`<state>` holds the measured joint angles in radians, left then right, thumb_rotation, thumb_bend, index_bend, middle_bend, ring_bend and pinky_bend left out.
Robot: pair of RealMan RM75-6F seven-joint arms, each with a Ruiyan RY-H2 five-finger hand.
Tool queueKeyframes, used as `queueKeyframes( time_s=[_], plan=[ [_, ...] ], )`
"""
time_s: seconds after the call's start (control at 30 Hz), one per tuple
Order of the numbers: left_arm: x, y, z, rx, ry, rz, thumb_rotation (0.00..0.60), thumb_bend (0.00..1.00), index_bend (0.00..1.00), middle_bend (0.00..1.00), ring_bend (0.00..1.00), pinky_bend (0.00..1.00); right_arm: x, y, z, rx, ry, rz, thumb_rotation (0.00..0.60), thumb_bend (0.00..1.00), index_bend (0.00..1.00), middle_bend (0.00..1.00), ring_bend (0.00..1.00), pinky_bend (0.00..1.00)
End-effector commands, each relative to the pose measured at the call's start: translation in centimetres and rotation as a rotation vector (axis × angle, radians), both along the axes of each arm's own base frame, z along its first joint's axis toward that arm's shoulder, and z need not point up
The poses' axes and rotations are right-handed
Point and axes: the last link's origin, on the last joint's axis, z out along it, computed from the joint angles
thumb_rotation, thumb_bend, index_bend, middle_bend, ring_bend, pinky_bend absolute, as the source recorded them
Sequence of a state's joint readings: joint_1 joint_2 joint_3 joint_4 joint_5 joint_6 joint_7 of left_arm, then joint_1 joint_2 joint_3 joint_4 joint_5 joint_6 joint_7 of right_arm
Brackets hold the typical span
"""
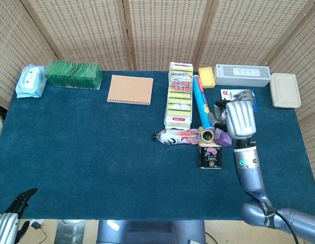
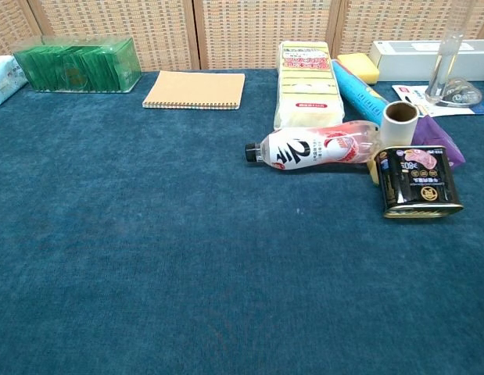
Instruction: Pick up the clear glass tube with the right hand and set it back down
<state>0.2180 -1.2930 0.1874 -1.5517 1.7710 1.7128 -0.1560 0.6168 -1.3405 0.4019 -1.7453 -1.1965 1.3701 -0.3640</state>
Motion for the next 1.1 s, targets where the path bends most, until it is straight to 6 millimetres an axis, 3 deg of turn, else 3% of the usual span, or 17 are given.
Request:
queueKeyframes(
  time_s=[0.03,0.43,0.67,0.83,0.9,1.07,1.1],
  plan=[
    [0.1,0.1,0.0,0.003,-0.005,-0.004,0.600,0.20,0.11,0.17,0.16,0.34,-0.2,2.2,0.5,0.027,0.010,0.005,0.600,0.36,0.80,0.91,1.00,1.00],
    [0.3,0.0,0.0,0.004,-0.007,-0.019,0.600,0.20,0.11,0.17,0.16,0.34,-0.4,9.0,2.5,0.055,-0.038,-0.025,0.600,0.38,0.80,0.95,1.00,1.00],
    [0.4,-0.2,-0.1,0.000,-0.007,-0.023,0.600,0.20,0.11,0.17,0.16,0.34,-1.4,6.8,1.8,0.051,-0.056,-0.107,0.600,0.39,0.81,0.95,1.00,1.00],
    [0.5,0.1,-0.1,-0.001,-0.007,-0.022,0.600,0.20,0.11,0.17,0.16,0.34,0.0,9.7,0.4,0.121,-0.008,0.007,0.600,0.39,0.81,0.95,1.00,1.00],
    [0.6,0.0,-0.1,-0.003,-0.007,-0.027,0.600,0.20,0.11,0.17,0.16,0.34,-0.1,9.8,0.8,0.100,-0.005,0.012,0.600,0.39,0.81,0.95,1.00,1.00],
    [0.5,-0.2,-0.1,-0.002,-0.003,-0.025,0.600,0.20,0.11,0.17,0.16,0.34,-1.4,6.7,2.0,-0.013,-0.060,-0.104,0.600,0.39,0.81,0.96,1.00,1.00],
    [0.4,-0.2,-0.1,-0.002,-0.005,-0.023,0.600,0.20,0.11,0.17,0.16,0.34,-1.4,6.8,1.8,-0.010,-0.058,-0.110,0.600,0.39,0.81,0.96,1.00,1.00]
  ],
)
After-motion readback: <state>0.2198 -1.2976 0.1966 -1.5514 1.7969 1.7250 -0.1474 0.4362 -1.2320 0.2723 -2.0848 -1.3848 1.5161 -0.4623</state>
